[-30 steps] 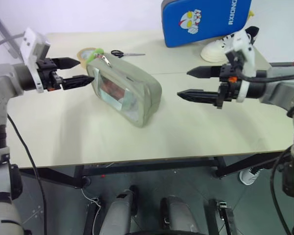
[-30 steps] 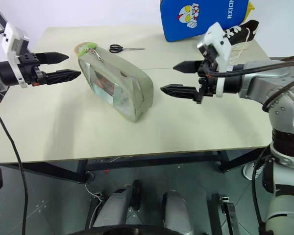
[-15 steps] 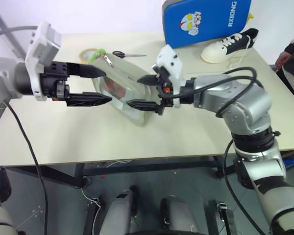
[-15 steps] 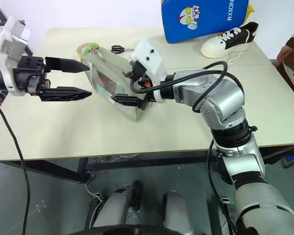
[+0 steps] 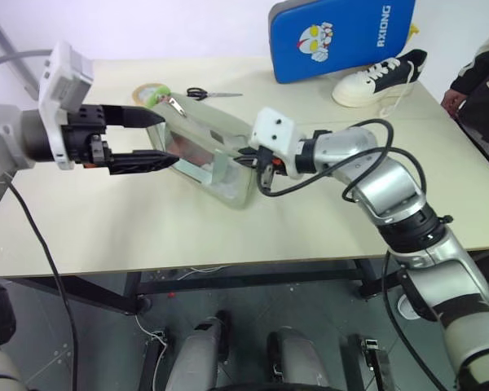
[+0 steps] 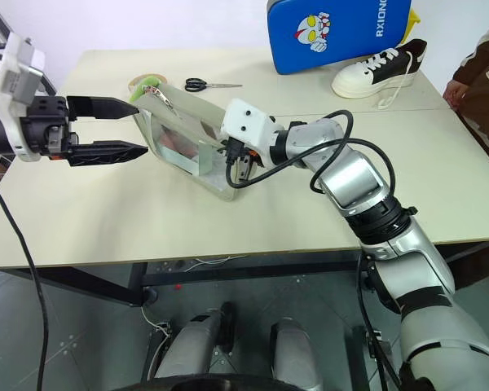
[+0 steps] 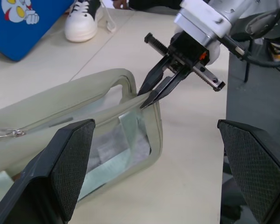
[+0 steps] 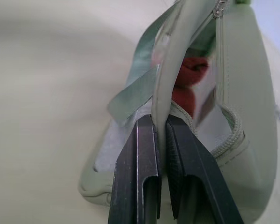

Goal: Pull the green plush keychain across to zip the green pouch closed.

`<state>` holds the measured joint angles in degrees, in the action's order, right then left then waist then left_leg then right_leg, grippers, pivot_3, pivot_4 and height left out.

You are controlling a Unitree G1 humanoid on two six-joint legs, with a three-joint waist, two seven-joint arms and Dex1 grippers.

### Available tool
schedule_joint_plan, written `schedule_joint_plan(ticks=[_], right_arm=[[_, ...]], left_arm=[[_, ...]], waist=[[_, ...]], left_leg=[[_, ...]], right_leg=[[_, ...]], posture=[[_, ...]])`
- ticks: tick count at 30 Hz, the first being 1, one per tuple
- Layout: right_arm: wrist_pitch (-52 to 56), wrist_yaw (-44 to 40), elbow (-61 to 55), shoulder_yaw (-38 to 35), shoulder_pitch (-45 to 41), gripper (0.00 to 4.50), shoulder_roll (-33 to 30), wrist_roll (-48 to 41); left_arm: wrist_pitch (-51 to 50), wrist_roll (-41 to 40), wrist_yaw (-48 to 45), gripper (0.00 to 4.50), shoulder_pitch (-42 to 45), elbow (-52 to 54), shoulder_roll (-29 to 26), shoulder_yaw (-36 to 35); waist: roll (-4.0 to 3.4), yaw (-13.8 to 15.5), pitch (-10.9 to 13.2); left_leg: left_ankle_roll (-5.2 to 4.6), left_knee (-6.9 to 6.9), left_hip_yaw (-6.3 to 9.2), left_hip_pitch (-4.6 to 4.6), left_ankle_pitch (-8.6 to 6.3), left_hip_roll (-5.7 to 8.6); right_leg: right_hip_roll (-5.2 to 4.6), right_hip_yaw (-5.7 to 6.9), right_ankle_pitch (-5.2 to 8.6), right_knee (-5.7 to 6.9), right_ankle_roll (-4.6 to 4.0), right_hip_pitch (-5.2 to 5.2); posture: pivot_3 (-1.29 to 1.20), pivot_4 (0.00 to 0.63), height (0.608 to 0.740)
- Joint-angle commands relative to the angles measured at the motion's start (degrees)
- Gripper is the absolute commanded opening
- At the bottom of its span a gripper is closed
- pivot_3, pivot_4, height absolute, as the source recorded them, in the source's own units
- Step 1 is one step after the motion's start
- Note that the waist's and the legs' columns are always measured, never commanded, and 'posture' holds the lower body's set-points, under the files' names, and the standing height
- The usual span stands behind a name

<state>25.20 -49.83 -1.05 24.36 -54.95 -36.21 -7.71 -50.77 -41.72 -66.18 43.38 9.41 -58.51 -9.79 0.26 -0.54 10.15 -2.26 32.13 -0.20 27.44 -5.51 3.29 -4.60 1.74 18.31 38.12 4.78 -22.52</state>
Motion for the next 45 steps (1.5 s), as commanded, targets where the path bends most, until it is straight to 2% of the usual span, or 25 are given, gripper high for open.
schedule_joint_plan(ticks=[1,6,10,13,16,20,23,26,30,36,39,42,45], right_arm=[[-11.0,-5.5,5.4,-4.4,-1.6,0.02,-6.2,3.4],[-22.7,-9.7,17.2,-6.8,-1.5,0.02,-9.1,5.3],[-31.2,-11.3,27.0,-8.0,-1.4,0.02,-8.2,6.5],[-29.9,-12.2,26.7,-9.6,-1.9,1.04,-7.9,6.0],[-25.7,-13.5,23.3,-11.6,-2.8,2.53,-8.8,5.0],[-15.4,-15.4,16.5,-14.5,-6.2,2.53,-8.1,1.2],[-4.9,-11.9,12.1,-14.7,-7.7,2.53,-2.0,-1.5],[0.3,-9.0,10.4,-12.7,-8.4,2.53,4.5,-1.3],[-0.1,-6.2,14.4,-8.9,-9.6,2.53,8.9,3.4],[-2.7,-6.7,19.8,-6.3,-10.8,2.53,10.1,7.0],[-3.7,-7.6,20.2,-6.3,-11.1,1.69,10.0,7.6],[-5.3,-9.0,19.9,-6.6,-11.1,0.12,9.1,7.9],[-6.8,-10.7,19.5,-7.7,-11.7,0.05,7.6,7.7]], left_arm=[[1.8,0.5,-0.2,4.5,0.0,-0.4,-0.6,-1.0],[3.1,1.1,0.4,4.5,-0.6,-0.6,0.4,-0.3],[3.7,1.8,0.9,4.5,0.2,-1.2,1.8,0.7],[3.6,1.6,1.1,4.5,0.4,-1.3,2.2,0.9],[3.4,1.5,1.5,4.5,0.3,-1.5,2.1,0.4],[3.3,1.7,2.9,4.5,-0.4,-2.3,1.8,-1.0],[3.9,2.0,2.6,4.5,-1.0,-3.2,1.4,-0.9],[4.5,2.7,2.4,4.5,-0.9,-4.3,1.3,-0.4],[4.9,3.2,2.5,4.5,-0.9,-4.1,1.7,0.0],[4.4,2.7,3.4,4.5,-2.4,-2.2,1.7,-0.7],[4.1,2.4,3.9,4.5,-2.8,-1.6,1.5,-1.1],[4.5,2.5,3.9,4.5,-3.2,-1.9,1.2,-1.6],[5.4,3.1,3.6,4.5,-3.6,-3.4,0.7,-2.2]], waist=[[0.0,0.1,0.0],[0.0,-0.2,0.0],[0.0,-0.2,0.0],[0.0,-0.2,0.0],[0.0,-0.2,0.0],[-0.09,-0.3,0.1],[-0.08,-0.7,0.1],[-0.07,-0.7,0.0],[-0.08,0.0,0.1],[-0.07,-0.2,0.0],[-0.07,-0.3,0.0],[-0.07,-0.4,0.0],[-0.07,-0.4,0.0]], left_leg=[[0.0,0.0,0.0,0.0,0.0,0.01],[0.0,-0.03,-0.02,0.0,0.0,0.02],[0.02,-0.06,-0.02,-0.05,0.01,-0.01],[0.02,0.0,-0.02,-0.05,0.01,-0.01],[0.02,0.03,-0.02,-0.04,0.01,0.0],[0.02,0.0,-0.02,-0.02,0.01,-0.01],[0.02,-0.06,-0.02,-0.03,0.01,-0.04],[0.03,-0.1,-0.02,-0.08,0.01,-0.06],[0.08,-0.06,-0.02,0.01,0.04,-0.04],[0.09,-0.02,-0.03,0.02,0.05,0.12],[0.13,-0.09,-0.03,0.02,0.07,0.08],[0.18,-0.15,-0.02,0.01,0.1,0.01],[0.2,-0.14,-0.02,0.01,0.12,-0.01]], right_leg=[[-0.01,0.0,0.0,-0.04,0.0,0.03],[-0.03,-0.02,0.0,-0.06,0.01,0.04],[0.02,-0.02,-0.07,-0.01,0.13,0.07],[0.02,-0.01,-0.07,-0.01,0.13,0.09],[0.01,-0.02,-0.07,-0.01,0.13,0.09],[0.01,-0.02,-0.07,0.03,0.13,0.02],[0.03,-0.04,-0.07,0.07,0.13,-0.01],[0.05,-0.04,-0.07,0.13,0.13,-0.03],[0.05,-0.03,-0.07,0.17,0.13,-0.11],[-0.04,-0.07,-0.09,0.07,0.11,-0.05],[0.0,-0.07,-0.1,0.14,0.14,-0.13],[0.08,-0.06,-0.12,0.23,0.17,-0.18],[0.11,-0.06,-0.12,0.29,0.18,-0.18]], posture=[[0.0,0.15,0.74],[0.0,0.15,0.74],[0.0,0.15,0.74],[0.0,0.15,0.74],[0.0,0.15,0.74],[0.0,0.15,0.74],[0.0,0.15,0.74],[0.0,0.15,0.74],[0.0,0.15,0.74],[0.0,0.15,0.74],[0.0,0.15,0.74],[0.0,0.15,0.74],[0.0,0.15,0.74]])
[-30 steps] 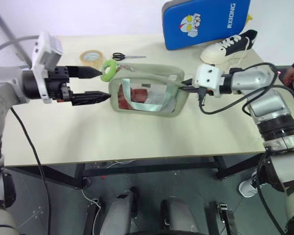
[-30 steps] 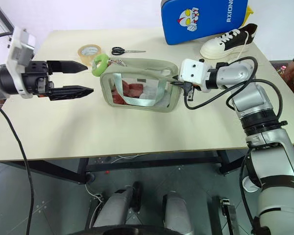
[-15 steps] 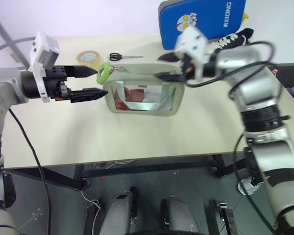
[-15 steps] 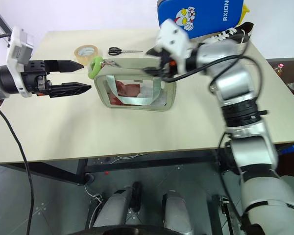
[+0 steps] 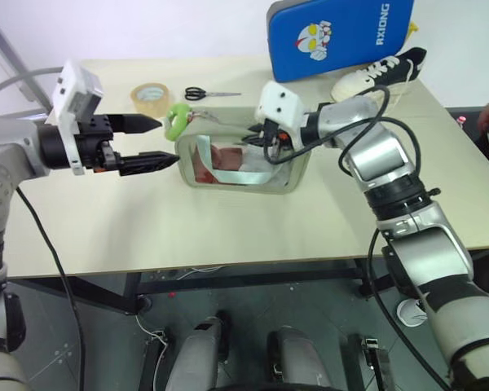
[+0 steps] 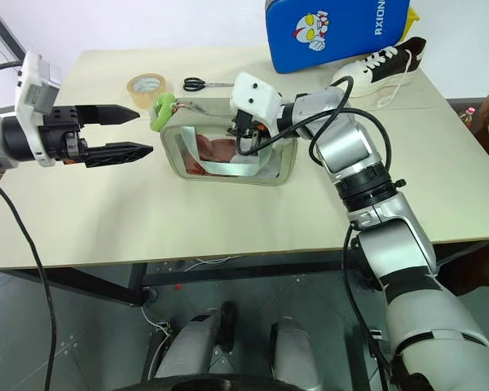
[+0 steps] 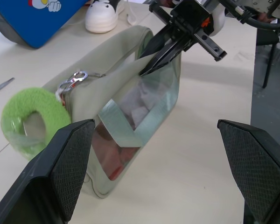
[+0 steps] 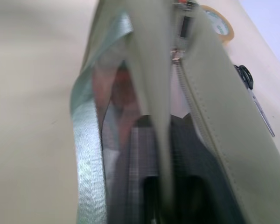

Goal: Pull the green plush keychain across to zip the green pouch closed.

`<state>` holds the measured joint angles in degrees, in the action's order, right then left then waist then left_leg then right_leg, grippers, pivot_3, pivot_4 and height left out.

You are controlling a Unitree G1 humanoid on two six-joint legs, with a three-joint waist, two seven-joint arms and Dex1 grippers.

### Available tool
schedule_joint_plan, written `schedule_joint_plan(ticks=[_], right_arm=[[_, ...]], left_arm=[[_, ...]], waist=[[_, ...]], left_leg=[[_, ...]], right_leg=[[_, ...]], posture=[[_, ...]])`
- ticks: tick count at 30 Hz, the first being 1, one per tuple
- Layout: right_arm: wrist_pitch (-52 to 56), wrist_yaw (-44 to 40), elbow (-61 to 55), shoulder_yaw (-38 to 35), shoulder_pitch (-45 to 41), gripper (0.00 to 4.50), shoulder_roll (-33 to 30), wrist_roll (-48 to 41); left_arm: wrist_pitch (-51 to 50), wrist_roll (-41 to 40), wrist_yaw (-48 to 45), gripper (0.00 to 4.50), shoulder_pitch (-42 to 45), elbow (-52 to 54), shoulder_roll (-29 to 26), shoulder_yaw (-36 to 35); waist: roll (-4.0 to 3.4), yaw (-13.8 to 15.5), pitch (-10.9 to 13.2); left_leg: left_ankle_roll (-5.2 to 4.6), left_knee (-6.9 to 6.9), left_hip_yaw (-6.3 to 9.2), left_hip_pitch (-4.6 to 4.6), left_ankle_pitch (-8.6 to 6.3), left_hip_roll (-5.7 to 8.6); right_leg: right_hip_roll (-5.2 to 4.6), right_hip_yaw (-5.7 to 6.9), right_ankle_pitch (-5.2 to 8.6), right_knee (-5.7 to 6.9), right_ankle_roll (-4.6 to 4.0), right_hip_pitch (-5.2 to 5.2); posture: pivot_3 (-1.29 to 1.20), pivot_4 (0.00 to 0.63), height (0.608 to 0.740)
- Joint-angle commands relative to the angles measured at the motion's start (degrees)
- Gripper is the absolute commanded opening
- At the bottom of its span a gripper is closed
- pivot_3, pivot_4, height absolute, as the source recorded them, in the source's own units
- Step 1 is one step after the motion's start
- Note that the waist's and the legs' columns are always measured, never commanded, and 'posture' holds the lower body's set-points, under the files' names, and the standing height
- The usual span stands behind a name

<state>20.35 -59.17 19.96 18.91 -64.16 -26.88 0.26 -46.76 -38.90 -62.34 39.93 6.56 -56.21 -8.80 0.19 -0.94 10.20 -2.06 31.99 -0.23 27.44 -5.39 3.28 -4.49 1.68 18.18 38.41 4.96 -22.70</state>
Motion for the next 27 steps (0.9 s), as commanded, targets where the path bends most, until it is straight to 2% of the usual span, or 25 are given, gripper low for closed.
schedule_joint_plan(ticks=[1,7,15,19,21,27], right_arm=[[-2.2,-2.0,-1.7,-2.5,-2.7,0.05,-2.2,-0.5],[-4.2,-7.1,-5.2,-3.2,-0.7,0.05,-6.4,-1.6],[1.5,-7.2,-10.1,-3.0,3.0,0.05,-5.3,-2.5],[2.7,-8.3,-11.8,-3.7,3.6,1.55,-7.4,-2.9],[4.2,-8.5,-14.0,-5.0,3.6,2.64,-9.1,-3.3],[11.7,-10.0,-21.6,-10.5,5.1,2.64,-15.8,-8.0]], left_arm=[[1.8,0.5,-0.4,4.5,-0.3,-1.0,-1.8,-3.3],[3.0,0.8,-0.8,4.5,-1.0,-1.7,-2.0,-3.7],[4.0,1.5,-0.7,4.5,-0.3,-2.2,-0.6,-2.2],[4.6,2.3,-0.8,4.5,0.8,-4.0,-0.1,-1.8],[4.9,2.9,-0.3,4.5,1.1,-6.3,0.3,-2.1],[10.0,8.2,1.3,4.5,-0.2,-16.1,1.3,-1.7]], waist=[[0.0,0.0,0.0],[0.0,0.2,0.0],[0.0,-0.2,0.0],[0.0,0.0,0.0],[0.0,0.2,0.0],[0.01,0.2,0.0]], left_leg=[[0.0,0.01,0.0,0.0,0.0,0.0],[0.0,0.03,0.0,0.0,0.0,0.01],[0.0,-0.01,0.0,0.0,-0.01,-0.01],[0.0,0.01,0.0,0.0,-0.01,-0.01],[0.0,0.02,0.0,0.0,-0.01,-0.01],[-0.02,0.03,0.0,0.01,-0.02,-0.01]], right_leg=[[0.0,0.0,0.0,0.0,0.0,0.0],[-0.04,0.0,0.01,-0.07,-0.02,0.01],[-0.04,-0.01,0.01,-0.02,-0.02,-0.03],[-0.04,-0.01,0.01,-0.02,-0.02,-0.02],[-0.04,-0.01,0.01,-0.03,-0.02,-0.01],[-0.09,-0.01,0.01,-0.06,-0.03,-0.01]], posture=[[0.0,0.15,0.74],[0.0,0.15,0.74],[0.0,0.15,0.74],[0.0,0.15,0.74],[0.0,0.15,0.74],[0.0,0.15,0.74]])
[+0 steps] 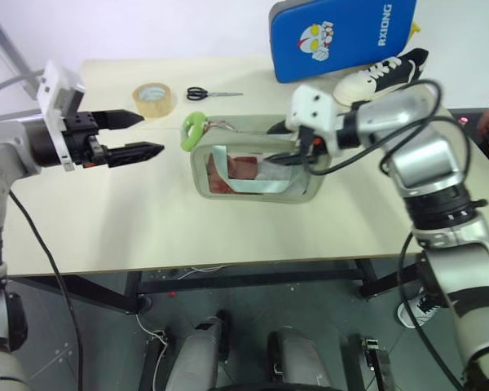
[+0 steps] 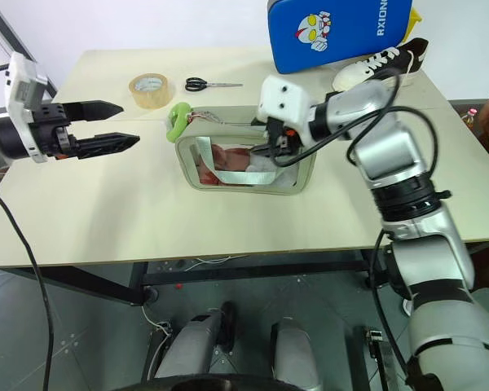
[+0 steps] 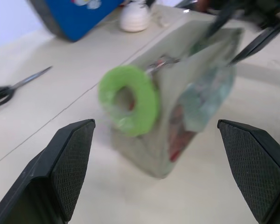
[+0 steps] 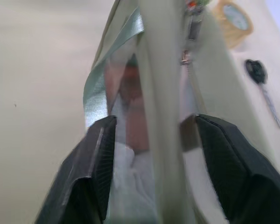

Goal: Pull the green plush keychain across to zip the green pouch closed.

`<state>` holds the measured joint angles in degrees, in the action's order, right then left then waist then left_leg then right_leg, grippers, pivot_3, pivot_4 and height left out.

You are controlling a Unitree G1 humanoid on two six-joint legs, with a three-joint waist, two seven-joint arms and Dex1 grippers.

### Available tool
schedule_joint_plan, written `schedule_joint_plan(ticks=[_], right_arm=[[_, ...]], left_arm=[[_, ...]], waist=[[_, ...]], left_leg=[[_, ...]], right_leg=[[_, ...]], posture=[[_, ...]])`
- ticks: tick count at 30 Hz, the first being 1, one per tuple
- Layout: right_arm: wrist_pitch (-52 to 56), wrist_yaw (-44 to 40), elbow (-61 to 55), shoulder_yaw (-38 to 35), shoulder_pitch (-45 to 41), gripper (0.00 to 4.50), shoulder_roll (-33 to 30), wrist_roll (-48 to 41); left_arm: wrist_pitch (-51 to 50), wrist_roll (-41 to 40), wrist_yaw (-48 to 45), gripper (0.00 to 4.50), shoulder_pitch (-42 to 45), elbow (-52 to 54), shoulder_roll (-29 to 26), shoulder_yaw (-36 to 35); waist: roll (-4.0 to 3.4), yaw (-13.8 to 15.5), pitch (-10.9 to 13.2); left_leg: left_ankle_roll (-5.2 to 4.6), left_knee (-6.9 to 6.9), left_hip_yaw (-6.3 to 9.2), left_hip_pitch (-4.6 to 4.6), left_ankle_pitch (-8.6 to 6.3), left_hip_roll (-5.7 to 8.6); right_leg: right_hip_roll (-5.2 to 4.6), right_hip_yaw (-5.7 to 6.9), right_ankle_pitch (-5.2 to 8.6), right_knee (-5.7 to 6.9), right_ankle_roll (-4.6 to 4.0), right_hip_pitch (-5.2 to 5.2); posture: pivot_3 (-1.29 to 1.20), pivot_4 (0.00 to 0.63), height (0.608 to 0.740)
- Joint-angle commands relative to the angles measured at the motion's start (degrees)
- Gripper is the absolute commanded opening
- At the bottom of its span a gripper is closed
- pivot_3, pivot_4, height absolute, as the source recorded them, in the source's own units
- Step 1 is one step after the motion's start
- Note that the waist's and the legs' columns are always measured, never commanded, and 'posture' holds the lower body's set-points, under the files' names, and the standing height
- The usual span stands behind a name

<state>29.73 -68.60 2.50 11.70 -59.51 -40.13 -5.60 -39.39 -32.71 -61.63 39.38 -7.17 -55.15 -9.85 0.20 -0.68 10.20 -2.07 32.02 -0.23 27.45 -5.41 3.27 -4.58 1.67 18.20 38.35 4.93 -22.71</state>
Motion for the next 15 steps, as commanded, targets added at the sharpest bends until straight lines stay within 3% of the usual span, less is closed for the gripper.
schedule_joint_plan(ticks=[1,6,9,12,13,15], right_arm=[[2.9,-1.0,-5.2,-3.9,1.6,2.64,-4.3,-2.4],[2.9,-0.3,-7.5,-4.2,6.6,2.64,-7.2,-2.9],[2.4,1.3,-6.1,-3.9,8.4,1.78,-5.9,-2.9],[0.9,2.4,-4.9,-3.5,9.6,0.28,-5.1,-2.5],[0.5,2.7,-4.6,-3.4,9.8,0.05,-5.0,-2.4],[0.2,2.5,-5.1,-3.4,10.3,0.05,-4.8,-3.1]], left_arm=[[3.7,2.8,1.2,4.5,0.7,-3.6,1.0,-0.4],[6.7,5.6,2.6,4.5,4.6,-8.2,5.4,1.3],[7.3,6.4,1.5,4.5,6.4,-9.2,7.0,2.6],[7.9,7.3,1.2,4.5,7.8,-10.6,8.1,3.3],[8.4,7.9,1.4,4.5,8.6,-11.5,8.8,3.8],[10.1,9.4,2.3,4.5,10.2,-14.1,10.2,4.6]], waist=[[0.01,0.1,0.0],[0.04,0.0,0.0],[0.04,-0.2,0.0],[0.03,-0.3,0.0],[0.03,-0.3,0.0],[0.03,-0.2,0.0]], left_leg=[[0.0,-0.01,0.0,0.0,0.0,0.0],[-0.02,0.03,0.0,0.02,-0.02,0.0],[-0.02,0.05,-0.01,0.04,-0.02,0.0],[-0.02,0.0,-0.01,0.05,-0.01,0.0],[-0.02,0.0,-0.01,0.05,-0.02,0.0],[-0.02,0.01,0.0,0.04,-0.01,0.0]], right_leg=[[-0.02,0.0,0.01,-0.01,-0.01,0.0],[-0.07,0.0,0.08,-0.07,-0.2,0.04],[-0.08,-0.01,0.07,-0.08,-0.19,0.03],[-0.07,0.0,-0.01,-0.08,-0.04,0.01],[-0.06,0.0,-0.02,-0.08,-0.03,0.02],[-0.05,0.02,-0.03,-0.05,-0.01,0.04]], posture=[[0.0,0.15,0.74],[0.0,0.15,0.74],[0.0,0.15,0.74],[0.0,0.15,0.74],[0.0,0.15,0.74],[0.0,0.15,0.74]])
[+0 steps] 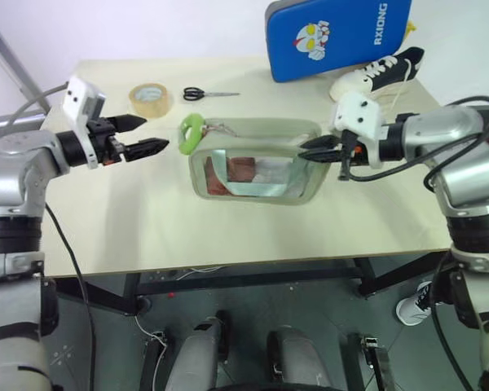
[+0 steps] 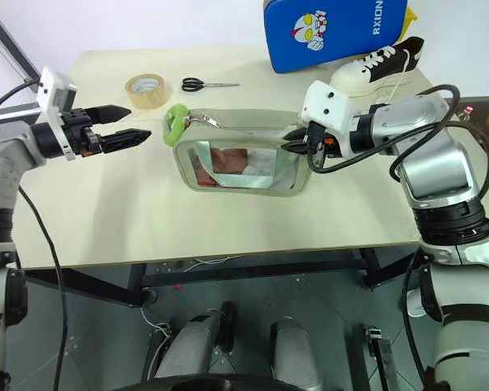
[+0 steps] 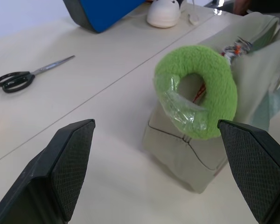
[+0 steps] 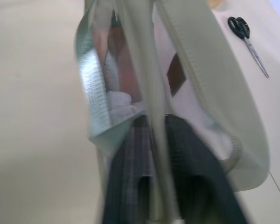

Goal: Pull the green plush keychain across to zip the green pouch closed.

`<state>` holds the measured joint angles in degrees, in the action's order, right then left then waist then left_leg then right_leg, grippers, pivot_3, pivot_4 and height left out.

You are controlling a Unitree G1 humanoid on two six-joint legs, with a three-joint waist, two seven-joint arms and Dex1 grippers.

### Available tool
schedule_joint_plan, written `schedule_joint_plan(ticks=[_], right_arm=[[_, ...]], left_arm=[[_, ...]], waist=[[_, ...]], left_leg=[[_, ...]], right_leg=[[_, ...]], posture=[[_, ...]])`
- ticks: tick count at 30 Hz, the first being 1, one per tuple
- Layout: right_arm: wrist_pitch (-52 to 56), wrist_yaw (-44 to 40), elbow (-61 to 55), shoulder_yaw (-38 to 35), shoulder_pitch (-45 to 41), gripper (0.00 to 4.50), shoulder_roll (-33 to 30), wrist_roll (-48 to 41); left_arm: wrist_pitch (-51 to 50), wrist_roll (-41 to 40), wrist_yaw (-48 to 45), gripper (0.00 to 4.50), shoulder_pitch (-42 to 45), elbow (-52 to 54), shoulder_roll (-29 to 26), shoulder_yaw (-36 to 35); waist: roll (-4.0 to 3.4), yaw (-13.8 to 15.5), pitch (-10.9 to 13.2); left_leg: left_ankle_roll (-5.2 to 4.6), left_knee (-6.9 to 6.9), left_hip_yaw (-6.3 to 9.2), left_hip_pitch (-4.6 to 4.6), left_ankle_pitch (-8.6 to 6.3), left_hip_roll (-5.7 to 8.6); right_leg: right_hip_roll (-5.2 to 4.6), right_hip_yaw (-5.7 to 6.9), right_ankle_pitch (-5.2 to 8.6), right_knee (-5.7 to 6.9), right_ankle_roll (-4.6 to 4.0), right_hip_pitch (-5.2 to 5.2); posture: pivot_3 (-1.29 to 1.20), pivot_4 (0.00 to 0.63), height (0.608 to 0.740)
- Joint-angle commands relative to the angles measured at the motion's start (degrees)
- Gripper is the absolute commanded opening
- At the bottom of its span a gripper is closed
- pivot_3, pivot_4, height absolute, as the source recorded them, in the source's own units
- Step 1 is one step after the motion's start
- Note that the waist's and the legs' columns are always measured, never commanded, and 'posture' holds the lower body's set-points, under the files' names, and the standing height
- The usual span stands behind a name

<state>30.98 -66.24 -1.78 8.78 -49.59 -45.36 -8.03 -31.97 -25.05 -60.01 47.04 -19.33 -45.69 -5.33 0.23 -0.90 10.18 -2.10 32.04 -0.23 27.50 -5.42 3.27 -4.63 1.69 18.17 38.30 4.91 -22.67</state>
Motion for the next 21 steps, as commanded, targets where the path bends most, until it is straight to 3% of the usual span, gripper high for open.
schedule_joint_plan(ticks=[1,7,13,16,21], right_arm=[[-1.2,-0.3,-1.6,-0.5,1.1,0.05,0.3,-1.2],[-2.6,-0.9,-3.8,-0.4,2.5,0.05,-0.1,-1.6],[-2.8,-0.2,-3.0,-0.4,1.7,0.05,0.5,-1.2],[-3.2,0.2,-2.5,-0.2,1.6,0.0,0.7,-0.9],[-3.5,0.6,-2.0,-0.1,1.2,0.0,1.1,-0.6]], left_arm=[[3.7,2.6,1.2,4.5,3.2,-3.4,1.7,0.5],[6.7,4.5,1.6,4.5,6.3,-10.1,6.3,0.9],[7.8,5.7,1.0,4.5,6.5,-10.1,8.8,2.1],[7.3,4.9,1.9,3.68,8.0,-10.8,9.7,0.4],[6.0,4.3,1.2,1.26,8.9,-10.4,9.3,-0.5]], waist=[[0.0,0.1,0.0],[0.02,0.0,0.0],[0.02,-0.1,0.0],[0.02,0.0,0.0],[0.02,0.0,0.0]], left_leg=[[0.0,0.03,0.0,0.0,0.0,0.0],[-0.02,0.15,0.0,-0.05,0.0,0.0],[-0.02,0.14,0.0,-0.02,0.01,0.0],[-0.02,0.15,0.0,-0.03,0.01,0.0],[-0.02,0.18,0.0,-0.02,0.01,0.0]], right_leg=[[0.0,0.0,0.0,0.0,0.0,0.01],[0.0,0.01,0.0,0.0,0.0,0.12],[0.01,0.01,-0.06,0.0,0.1,0.29],[0.02,0.01,-0.09,0.03,0.16,0.29],[0.02,0.02,-0.09,0.02,0.16,0.3]], posture=[[0.0,0.15,0.74],[0.0,0.15,0.74],[0.0,0.15,0.74],[0.0,0.15,0.74],[0.0,0.15,0.74]])
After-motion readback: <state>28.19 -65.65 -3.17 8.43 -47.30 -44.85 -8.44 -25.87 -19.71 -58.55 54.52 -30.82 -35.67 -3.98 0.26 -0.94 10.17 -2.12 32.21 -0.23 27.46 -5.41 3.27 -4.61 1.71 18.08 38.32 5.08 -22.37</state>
